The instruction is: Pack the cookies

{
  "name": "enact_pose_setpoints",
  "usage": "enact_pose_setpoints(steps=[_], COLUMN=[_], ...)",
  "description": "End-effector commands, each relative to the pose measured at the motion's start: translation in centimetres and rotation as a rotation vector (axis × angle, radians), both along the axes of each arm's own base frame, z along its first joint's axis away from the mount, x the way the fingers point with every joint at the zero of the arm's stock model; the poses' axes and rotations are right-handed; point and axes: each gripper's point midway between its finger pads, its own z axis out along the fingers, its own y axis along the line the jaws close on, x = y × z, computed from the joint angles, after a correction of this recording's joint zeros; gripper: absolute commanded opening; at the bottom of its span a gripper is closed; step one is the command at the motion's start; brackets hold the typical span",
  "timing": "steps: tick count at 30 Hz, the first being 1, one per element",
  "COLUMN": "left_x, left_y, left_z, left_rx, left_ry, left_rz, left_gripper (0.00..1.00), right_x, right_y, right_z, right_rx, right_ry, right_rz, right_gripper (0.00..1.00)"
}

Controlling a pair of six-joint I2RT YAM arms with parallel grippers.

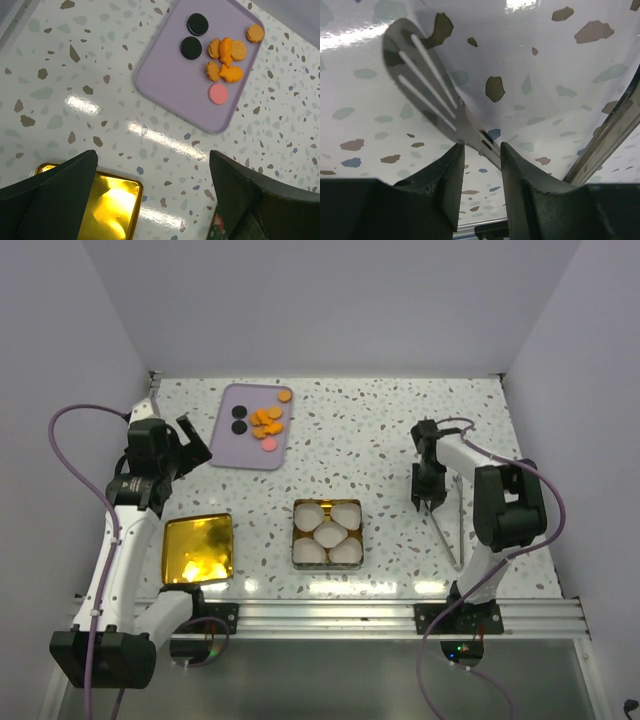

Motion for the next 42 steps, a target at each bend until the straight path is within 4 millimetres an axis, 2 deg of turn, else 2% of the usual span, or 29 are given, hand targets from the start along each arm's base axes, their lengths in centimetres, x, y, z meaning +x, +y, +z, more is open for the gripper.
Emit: enact_pose_setpoints(steps=[1, 2, 4, 9, 11, 13, 14, 15, 17, 18, 19, 20, 22, 23, 25, 26, 27, 28, 29, 30, 31, 32, 33, 34, 35, 36, 38, 41, 42], left_x=[-0.4, -0.3, -0.1, 0.6, 0.9, 1.4, 1.6, 1.9, 2.4, 2.9, 3.0, 3.4, 3.6, 3.7, 3.7, 3.7, 3.7, 2.9, 2.6, 2.0, 1.6, 1.1, 0.4, -0.1, -0.3, -1.4, -2.0, -2.5, -2.7], left_y=[0.1, -0.1, -0.3, -0.9, -1.4, -2.2, -2.6, -3.1, -4.3, -5.2, -5.7, -6.3, -8.3, -9.0, -11.1, -11.8, -12.6, -13.8, -14.3, -15.4, -15.8, -16.1, -16.7, -17.0, -17.2, -17.6, -18.0, -18.4, -18.5], left_z=[0.5, 0.5, 0.4, 0.8, 1.2, 1.7, 1.8, 1.9, 2.6, 3.3, 3.6, 4.1, 5.5, 6.0, 7.4, 7.5, 8.6, 9.1, 9.6, 10.9, 11.5, 11.6, 13.4, 13.9, 13.7, 15.5, 15.7, 15.9, 16.0], left_rx=[0.005, 0.004, -0.003, -0.023, -0.039, -0.061, -0.07, -0.083, -0.114, -0.131, -0.141, -0.152, -0.201, -0.222, -0.297, -0.326, -0.36, -0.407, -0.438, -0.495, -0.525, -0.558, -0.598, -0.622, -0.653, -0.686, -0.732, -0.747, -0.752], left_ry=[-0.012, -0.013, -0.015, -0.027, -0.041, -0.061, -0.07, -0.076, -0.11, -0.136, -0.147, -0.159, -0.21, -0.226, -0.274, -0.278, -0.321, -0.332, -0.347, -0.406, -0.43, -0.445, -0.501, -0.52, -0.523, -0.577, -0.584, -0.578, -0.574], left_rz=[-0.002, -0.012, -0.024, -0.049, -0.073, -0.116, -0.135, -0.16, -0.223, -0.277, -0.307, -0.339, -0.451, -0.489, -0.602, -0.639, -0.68, -0.762, -0.794, -0.865, -0.894, -0.917, -0.978, -1.006, -1.03, -1.088, -1.129, -1.168, -1.179], left_gripper=[0.99, 0.99, 0.98, 0.96, 0.96, 0.96, 0.95, 0.95, 0.95, 0.95, 0.95, 0.95, 0.96, 0.96, 0.98, 0.99, 1.0, 0.99, 0.99, 1.0, 1.0, 1.0, 1.0, 1.0, 1.0, 1.0, 1.0, 1.0, 1.0], right_x=[0.0, -0.1, -0.4, -0.2, 0.1, 1.3, 1.2, 2.5, 2.7, 4.1, 4.5, 5.1, 5.9, 6.5, 7.1, 8.4, 8.0, 8.3, 9.4, 8.7, 8.6, 9.3, 8.7, 8.7, 9.0, 9.0, 8.6, 8.4, 8.6], right_y=[-0.8, -0.9, -1.2, -1.2, -0.7, 0.1, 0.8, 1.6, 3.5, 4.7, 5.6, 7.6, 9.9, 12.4, 15.4, 17.1, 19.4, 20.6, 22.2, 24.0, 25.0, 26.1, 26.9, 27.3, 27.7, 28.2, 28.6, 28.9, 29.1], right_z=[-1.2, -1.5, -1.8, -1.8, -1.1, 0.8, 1.6, 3.4, 5.3, 7.3, 8.6, 10.9, 13.5, 16.3, 19.3, 22.2, 24.3, 26.2, 29.4, 31.6, 33.2, 35.9, 37.6, 38.9, 41.1, 41.9, 44.4, 46.1, 46.1], right_rx=[-0.047, -0.053, -0.064, -0.076, -0.07, -0.062, -0.063, -0.051, -0.028, 0.001, 0.021, 0.066, 0.149, 0.254, 0.413, 0.509, 0.654, 0.737, 0.839, 0.973, 1.054, 1.138, 1.233, 1.286, 1.349, 1.4, 1.467, 1.51, 1.517], right_ry=[0.01, 0.016, 0.024, 0.02, 0.007, -0.04, -0.042, -0.098, -0.121, -0.18, -0.209, -0.251, -0.3, -0.347, -0.394, -0.481, -0.479, -0.504, -0.577, -0.552, -0.557, -0.625, -0.592, -0.604, -0.663, -0.639, -0.667, -0.669, -0.664], right_rz=[-0.005, -0.005, -0.004, 0.001, 0.01, 0.019, 0.039, 0.043, 0.065, 0.058, 0.06, 0.084, 0.085, 0.108, 0.119, 0.129, 0.169, 0.16, 0.195, 0.207, 0.226, 0.264, 0.256, 0.262, 0.3, 0.282, 0.332, 0.359, 0.358], right_gripper=[0.37, 0.29, 0.24, 0.0, 0.0, 0.0, 0.0, 0.0, 0.0, 0.0, 0.0, 0.0, 0.0, 0.0, 0.0, 0.0, 0.0, 0.0, 0.0, 0.0, 0.0, 0.0, 0.0, 0.0, 0.0, 0.0, 0.0, 0.0, 0.0])
